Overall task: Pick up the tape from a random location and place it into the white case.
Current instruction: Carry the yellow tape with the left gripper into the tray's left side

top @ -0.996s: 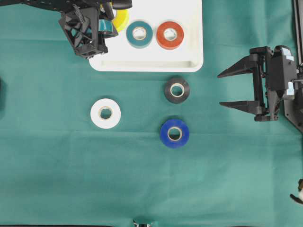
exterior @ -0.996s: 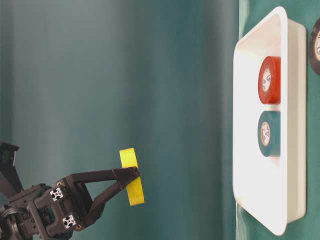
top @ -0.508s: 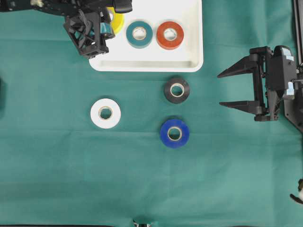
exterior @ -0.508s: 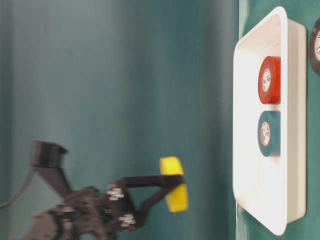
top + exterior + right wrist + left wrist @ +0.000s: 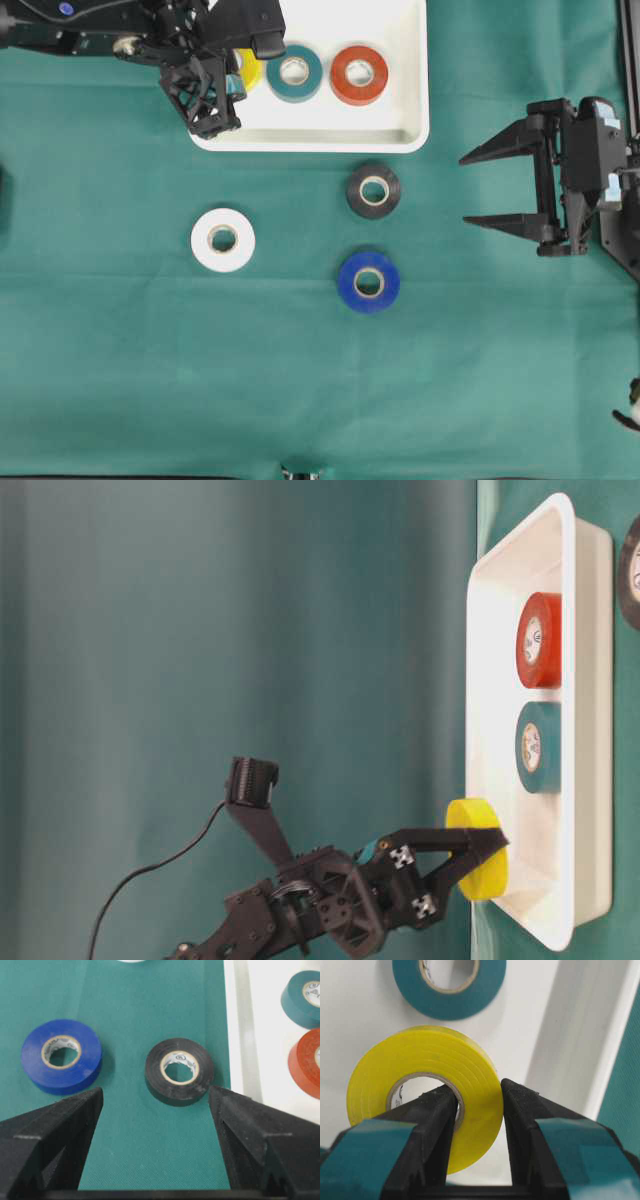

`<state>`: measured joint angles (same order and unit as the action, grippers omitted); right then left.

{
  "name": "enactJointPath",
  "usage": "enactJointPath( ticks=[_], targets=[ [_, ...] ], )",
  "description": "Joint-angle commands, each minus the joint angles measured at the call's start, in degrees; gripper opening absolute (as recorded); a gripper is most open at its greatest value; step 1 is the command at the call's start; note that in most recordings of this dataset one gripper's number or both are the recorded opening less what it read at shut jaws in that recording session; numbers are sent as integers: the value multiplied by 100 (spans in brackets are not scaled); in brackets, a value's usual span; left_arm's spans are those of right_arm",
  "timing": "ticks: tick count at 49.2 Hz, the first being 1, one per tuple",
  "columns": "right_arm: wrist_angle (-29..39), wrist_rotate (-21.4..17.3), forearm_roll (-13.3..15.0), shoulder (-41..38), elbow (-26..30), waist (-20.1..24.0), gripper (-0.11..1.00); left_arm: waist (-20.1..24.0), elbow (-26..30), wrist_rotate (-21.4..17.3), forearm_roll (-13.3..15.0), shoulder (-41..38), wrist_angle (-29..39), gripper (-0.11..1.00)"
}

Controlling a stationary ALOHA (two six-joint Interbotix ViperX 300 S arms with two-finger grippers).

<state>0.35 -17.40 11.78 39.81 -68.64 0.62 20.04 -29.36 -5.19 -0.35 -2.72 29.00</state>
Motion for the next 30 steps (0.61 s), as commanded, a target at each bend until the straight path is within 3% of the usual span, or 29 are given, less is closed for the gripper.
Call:
enactJointPath(
  ticks=[1,30],
  targets=[
    [-35,9,18,0,123,-9,82,18,62,-9,0,-18,-149,24],
    [-35,18,53,0,123,-9,82,35,18,-26,0,-229,-246,24]
  ],
)
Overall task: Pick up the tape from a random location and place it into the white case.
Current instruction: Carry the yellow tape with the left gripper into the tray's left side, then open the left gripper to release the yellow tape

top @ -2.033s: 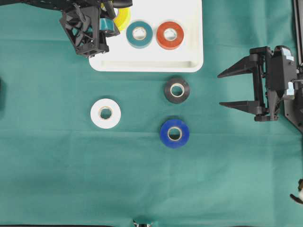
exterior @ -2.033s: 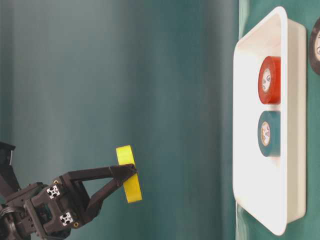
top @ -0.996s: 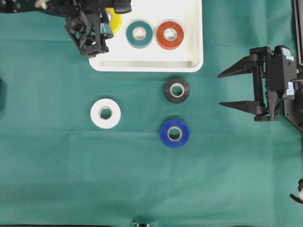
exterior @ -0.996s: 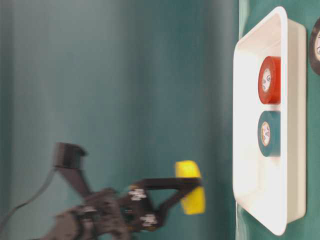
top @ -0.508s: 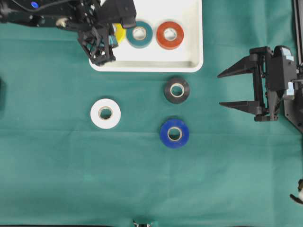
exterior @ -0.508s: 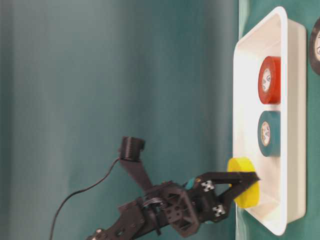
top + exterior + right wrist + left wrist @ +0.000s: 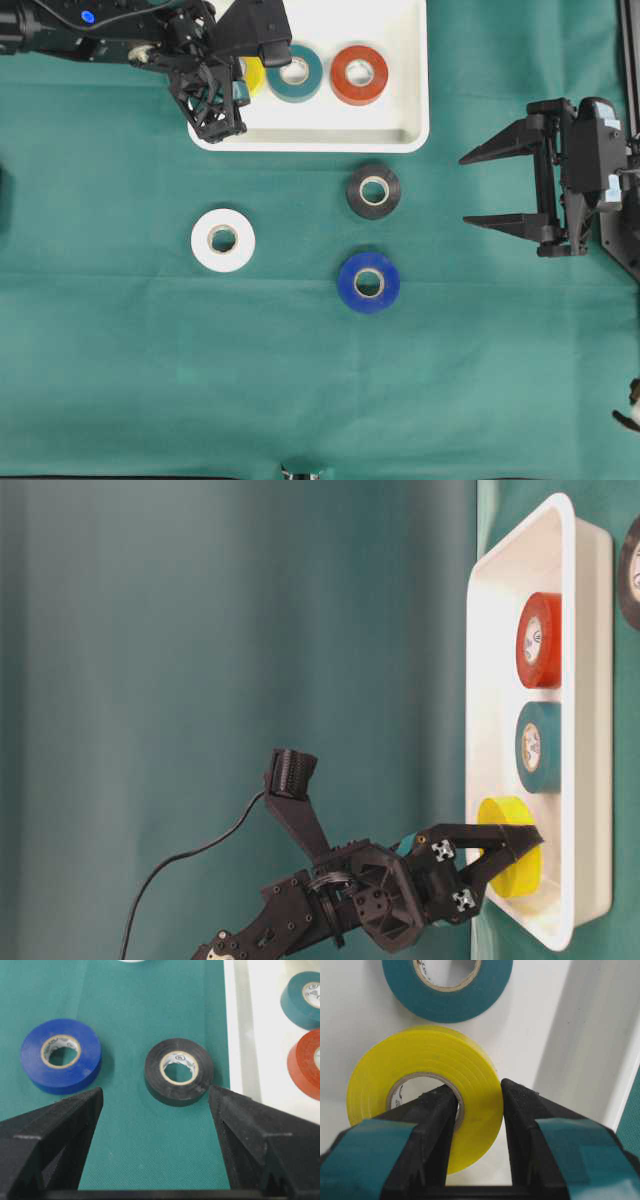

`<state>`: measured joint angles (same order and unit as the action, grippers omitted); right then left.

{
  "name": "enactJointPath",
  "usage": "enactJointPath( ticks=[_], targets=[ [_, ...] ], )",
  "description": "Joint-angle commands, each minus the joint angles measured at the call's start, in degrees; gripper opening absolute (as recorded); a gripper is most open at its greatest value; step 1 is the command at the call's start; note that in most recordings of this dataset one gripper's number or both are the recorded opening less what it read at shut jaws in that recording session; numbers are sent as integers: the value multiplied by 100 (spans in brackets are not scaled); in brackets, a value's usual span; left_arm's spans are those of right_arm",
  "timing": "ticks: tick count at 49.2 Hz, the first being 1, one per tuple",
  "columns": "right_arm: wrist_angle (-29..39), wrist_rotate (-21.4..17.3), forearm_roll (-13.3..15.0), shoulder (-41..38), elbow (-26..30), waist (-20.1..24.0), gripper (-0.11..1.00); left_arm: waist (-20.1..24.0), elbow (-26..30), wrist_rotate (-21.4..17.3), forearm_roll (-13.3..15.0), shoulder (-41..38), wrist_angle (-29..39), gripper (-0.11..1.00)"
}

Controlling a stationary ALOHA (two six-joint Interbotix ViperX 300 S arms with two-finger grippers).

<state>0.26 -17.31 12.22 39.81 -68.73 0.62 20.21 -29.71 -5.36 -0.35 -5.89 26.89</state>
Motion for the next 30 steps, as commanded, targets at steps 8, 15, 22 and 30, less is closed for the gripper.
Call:
enactJointPath(
  ticks=[8,15,22,30],
  targets=[
    [-26,9,9,0,123,-9,82,18,62,0,0,97,-79,56],
    [-35,9,9,0,123,-9,82,44,53,9,0,97,-132,93],
    [-44,9,9,0,123,-9,82,44,44,0,0,105,-132,100],
    [-44,9,9,0,132,-9,82,44,35,0,0,114,-132,100]
  ],
)
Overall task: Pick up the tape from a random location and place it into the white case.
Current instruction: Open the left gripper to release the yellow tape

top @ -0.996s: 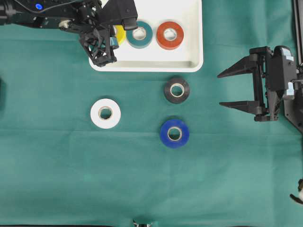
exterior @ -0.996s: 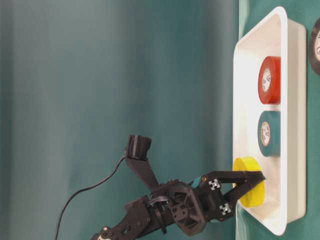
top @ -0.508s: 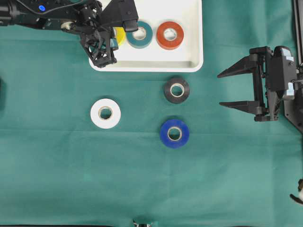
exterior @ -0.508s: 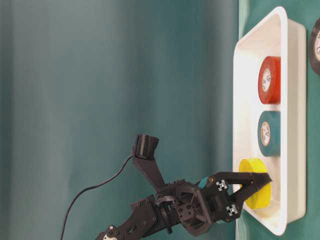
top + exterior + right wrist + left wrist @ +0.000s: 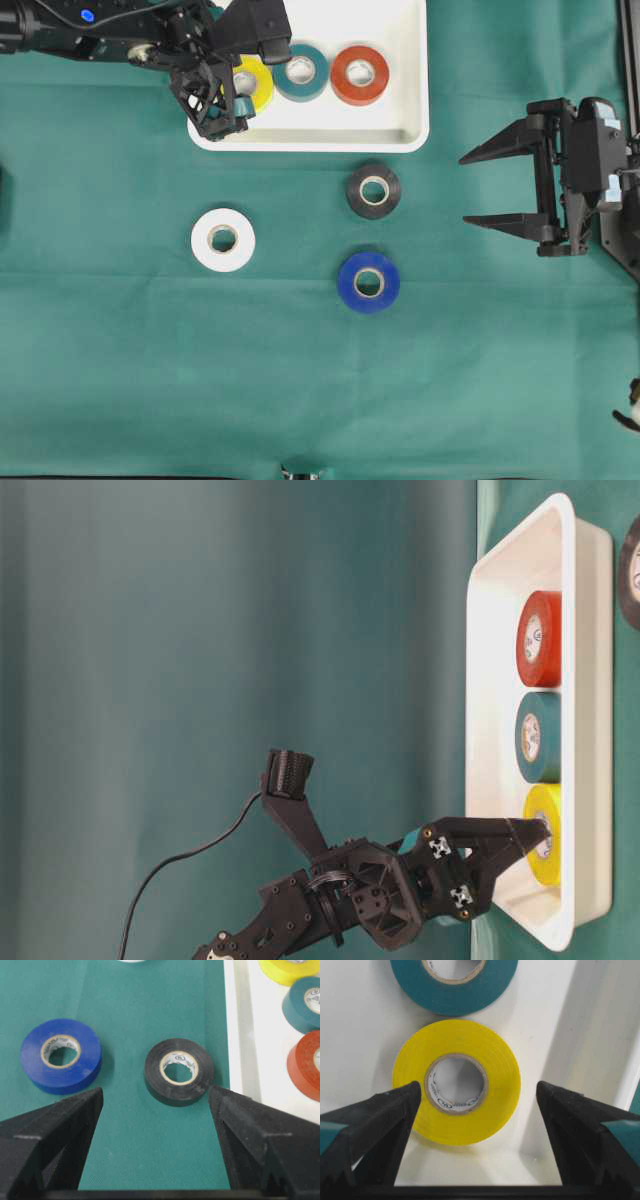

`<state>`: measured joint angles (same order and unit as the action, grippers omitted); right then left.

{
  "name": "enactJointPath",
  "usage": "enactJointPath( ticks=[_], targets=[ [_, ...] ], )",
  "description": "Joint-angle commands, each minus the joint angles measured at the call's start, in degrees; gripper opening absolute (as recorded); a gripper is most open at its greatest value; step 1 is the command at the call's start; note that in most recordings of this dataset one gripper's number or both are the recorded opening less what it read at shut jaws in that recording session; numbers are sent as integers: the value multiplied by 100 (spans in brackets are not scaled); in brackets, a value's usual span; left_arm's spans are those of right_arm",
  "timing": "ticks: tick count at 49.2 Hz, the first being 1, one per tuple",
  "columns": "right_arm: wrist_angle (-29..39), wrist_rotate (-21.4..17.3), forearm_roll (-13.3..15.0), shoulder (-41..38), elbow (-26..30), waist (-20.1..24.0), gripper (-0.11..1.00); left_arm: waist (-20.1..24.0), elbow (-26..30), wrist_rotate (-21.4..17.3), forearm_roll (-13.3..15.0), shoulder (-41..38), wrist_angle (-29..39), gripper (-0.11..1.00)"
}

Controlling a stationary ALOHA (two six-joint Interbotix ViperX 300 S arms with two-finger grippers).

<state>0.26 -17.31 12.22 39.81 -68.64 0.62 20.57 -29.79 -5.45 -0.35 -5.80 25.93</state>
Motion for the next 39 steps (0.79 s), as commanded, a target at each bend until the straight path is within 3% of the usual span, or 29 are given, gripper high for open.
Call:
enactJointPath(
  ticks=[1,21,39],
  targets=[
    [-44,9,9,0,123,-9,82,9,44,18,9,105,-26,100],
    [-26,0,9,0,132,-9,82,18,123,9,9,562,404,100],
    [-18,9,9,-9,132,-9,82,9,642,-132,9,1257,1248,100]
  ],
)
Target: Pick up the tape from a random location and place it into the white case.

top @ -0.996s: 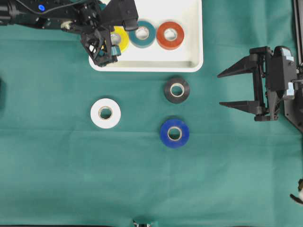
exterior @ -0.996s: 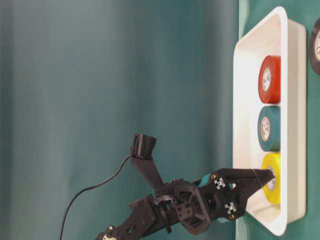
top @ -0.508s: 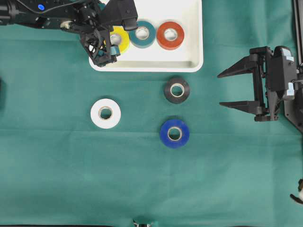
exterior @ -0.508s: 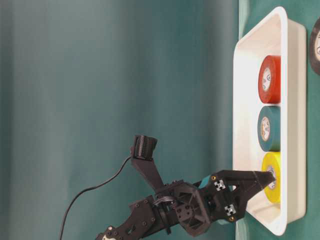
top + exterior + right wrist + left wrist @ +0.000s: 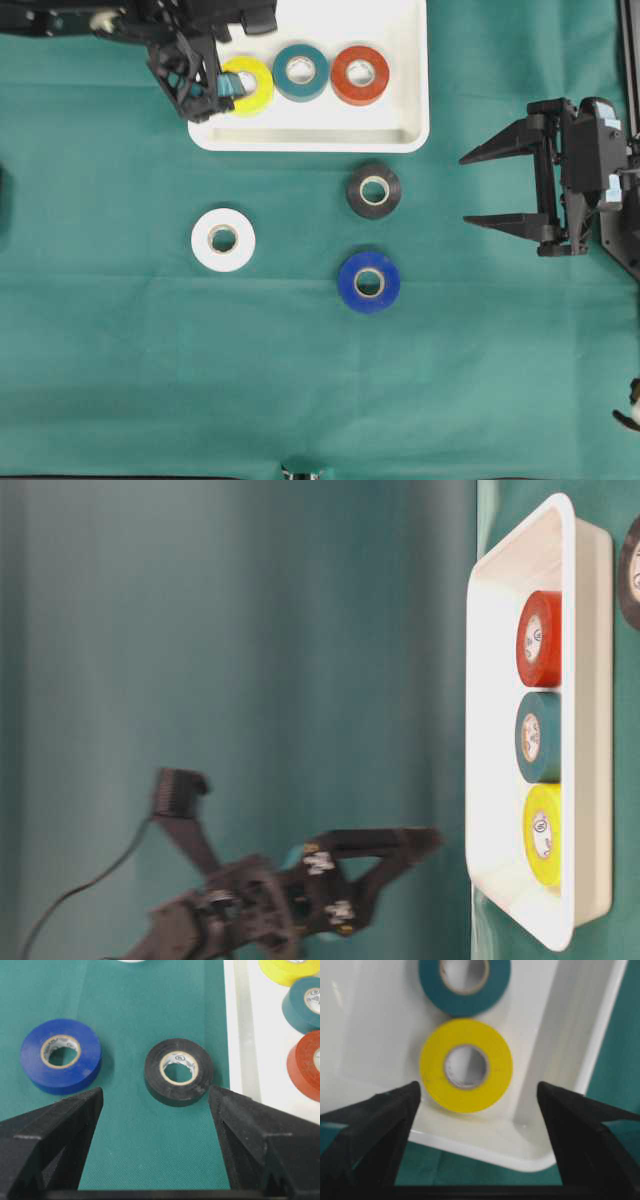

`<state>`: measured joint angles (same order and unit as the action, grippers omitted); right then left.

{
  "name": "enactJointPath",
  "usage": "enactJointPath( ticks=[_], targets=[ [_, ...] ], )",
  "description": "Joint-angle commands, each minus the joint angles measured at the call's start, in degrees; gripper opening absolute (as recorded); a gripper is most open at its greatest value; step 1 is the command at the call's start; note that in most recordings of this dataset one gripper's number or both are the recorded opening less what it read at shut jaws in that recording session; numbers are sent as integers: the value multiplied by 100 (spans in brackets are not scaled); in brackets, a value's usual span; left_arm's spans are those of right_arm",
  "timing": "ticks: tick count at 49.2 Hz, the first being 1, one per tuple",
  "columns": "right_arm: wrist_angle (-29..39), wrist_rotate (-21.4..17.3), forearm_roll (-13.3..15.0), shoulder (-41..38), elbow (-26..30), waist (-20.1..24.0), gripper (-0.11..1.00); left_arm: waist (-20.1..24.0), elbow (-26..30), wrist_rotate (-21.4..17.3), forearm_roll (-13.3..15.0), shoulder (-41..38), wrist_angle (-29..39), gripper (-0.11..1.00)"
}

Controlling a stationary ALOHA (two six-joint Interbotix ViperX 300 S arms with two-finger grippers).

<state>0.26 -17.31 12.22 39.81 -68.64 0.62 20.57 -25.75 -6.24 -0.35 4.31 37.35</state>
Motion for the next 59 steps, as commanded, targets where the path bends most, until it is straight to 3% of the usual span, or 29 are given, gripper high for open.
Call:
enactJointPath(
  ticks=[1,12,28,45,59],
  targets=[
    [-18,9,9,0,132,-9,82,9,272,-79,9,272,158,100],
    [-18,9,9,0,132,-9,82,9,563,-237,9,624,483,100],
    [-18,9,9,0,141,-9,82,-70,510,-237,18,721,501,100],
    [-35,9,9,0,141,-9,82,-923,483,-176,35,721,483,100],
    [-18,9,9,0,132,-9,82,-1661,483,193,35,721,475,100]
  ],
)
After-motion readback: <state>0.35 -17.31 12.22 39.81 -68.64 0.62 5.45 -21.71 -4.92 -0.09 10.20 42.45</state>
